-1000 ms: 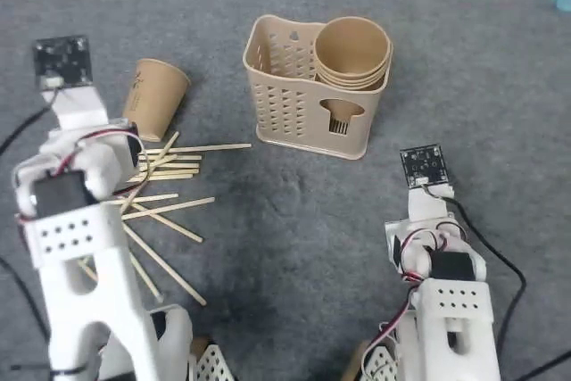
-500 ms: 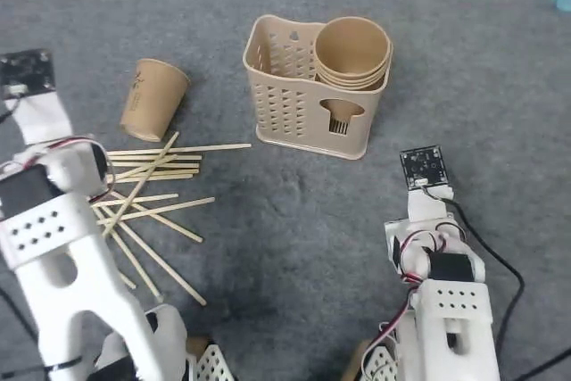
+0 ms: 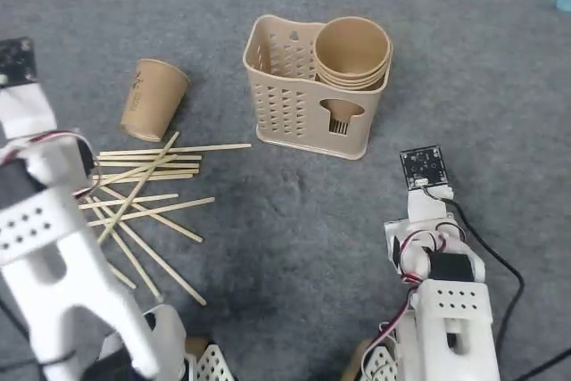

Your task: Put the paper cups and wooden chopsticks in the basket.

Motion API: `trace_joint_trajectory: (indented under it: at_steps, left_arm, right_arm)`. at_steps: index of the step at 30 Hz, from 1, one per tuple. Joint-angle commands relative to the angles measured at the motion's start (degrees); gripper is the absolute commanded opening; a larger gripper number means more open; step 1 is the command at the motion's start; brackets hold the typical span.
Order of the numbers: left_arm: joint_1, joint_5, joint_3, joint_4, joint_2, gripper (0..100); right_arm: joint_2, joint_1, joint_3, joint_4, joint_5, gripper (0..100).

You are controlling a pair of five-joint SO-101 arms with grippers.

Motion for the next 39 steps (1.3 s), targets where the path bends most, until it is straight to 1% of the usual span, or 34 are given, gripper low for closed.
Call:
trace_joint_trajectory:
  at_steps: [1, 6, 13, 25, 27, 31, 39]
  left_arm:
    - [0.44, -0.09, -7.25, 2.29, 6.24, 9]
    - [0.35, -0.09, -16.40, 2.73, 16.79, 9]
    - [0.53, -0.44, -24.31, 1.58, 26.90, 9]
    - [0.35, -0.62, -36.79, -12.48, 40.09, 9]
    - [0.35, -0.70, -38.64, -13.98, 42.11, 9]
    - [0.70, -3.60, -41.54, -15.74, 46.07, 9]
    - [0.62, -4.22, -49.36, -21.80, 53.36, 9]
  right_arm:
    - [-1.54, 0.13, -0.26, 0.66, 0.09, 0.8]
    - [-1.54, 0.22, -0.26, 0.66, 0.09, 0.8]
    - [-1.54, 0.22, -0.26, 0.66, 0.09, 0.8]
    - [-1.54, 0.22, -0.26, 0.66, 0.18, 0.8]
    - [-1.54, 0.22, -0.26, 0.66, 0.18, 0.8]
    - [-1.54, 0.22, -0.26, 0.66, 0.18, 0.8]
    - [-1.54, -0.04, -0.26, 0.57, 1.58, 0.8]
